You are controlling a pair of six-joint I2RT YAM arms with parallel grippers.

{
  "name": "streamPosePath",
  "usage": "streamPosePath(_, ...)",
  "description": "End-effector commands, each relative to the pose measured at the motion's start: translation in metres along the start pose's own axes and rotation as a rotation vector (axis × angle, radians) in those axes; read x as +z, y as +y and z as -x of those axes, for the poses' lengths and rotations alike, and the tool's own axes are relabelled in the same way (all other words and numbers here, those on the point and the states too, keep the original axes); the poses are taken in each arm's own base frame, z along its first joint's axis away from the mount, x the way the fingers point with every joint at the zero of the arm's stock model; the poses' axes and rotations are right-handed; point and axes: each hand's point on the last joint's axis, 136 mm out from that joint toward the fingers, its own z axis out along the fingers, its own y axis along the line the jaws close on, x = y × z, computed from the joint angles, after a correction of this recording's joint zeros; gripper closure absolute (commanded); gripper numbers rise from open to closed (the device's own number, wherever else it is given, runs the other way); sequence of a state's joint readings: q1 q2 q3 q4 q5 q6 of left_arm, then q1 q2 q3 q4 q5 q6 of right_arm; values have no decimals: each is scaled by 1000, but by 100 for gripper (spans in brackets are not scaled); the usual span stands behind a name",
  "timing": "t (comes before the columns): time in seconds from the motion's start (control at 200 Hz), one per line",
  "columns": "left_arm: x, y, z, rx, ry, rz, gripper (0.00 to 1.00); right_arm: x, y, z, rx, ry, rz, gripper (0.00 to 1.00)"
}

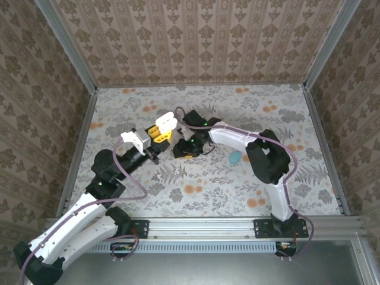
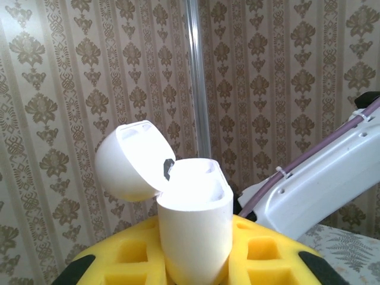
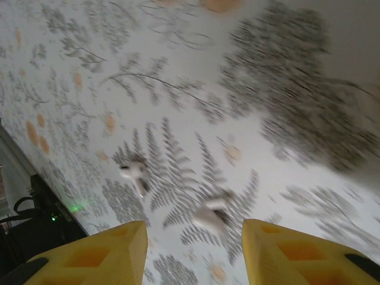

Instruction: Insert the wireless bluetooth earbuds into the charging case

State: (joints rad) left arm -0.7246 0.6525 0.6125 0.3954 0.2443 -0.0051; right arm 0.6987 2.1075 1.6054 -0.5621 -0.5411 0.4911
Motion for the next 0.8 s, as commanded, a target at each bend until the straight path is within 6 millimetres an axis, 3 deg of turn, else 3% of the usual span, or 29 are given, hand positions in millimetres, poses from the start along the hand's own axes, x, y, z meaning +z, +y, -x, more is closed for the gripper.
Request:
streamPosePath(0.0,-4,4,3,31,9,22,80,17,14,-3,-34,72,19,53)
streamPosePath(0.185,-5,3,1,35,10,23,80,44,27,-7,-74,141,-5,53)
streamPosePath(0.33,-4,3,0,33,13,22,80,53,10,-16,-70,181,-88,53)
streamPosePath(0.55,-1,4,-3,28,18,19,80,48,-7,-33,-84,225,-161,53)
streamPosePath(0.795,1,3,-4,17,18,15,79,29,-5,-53,-97,256,-156,53)
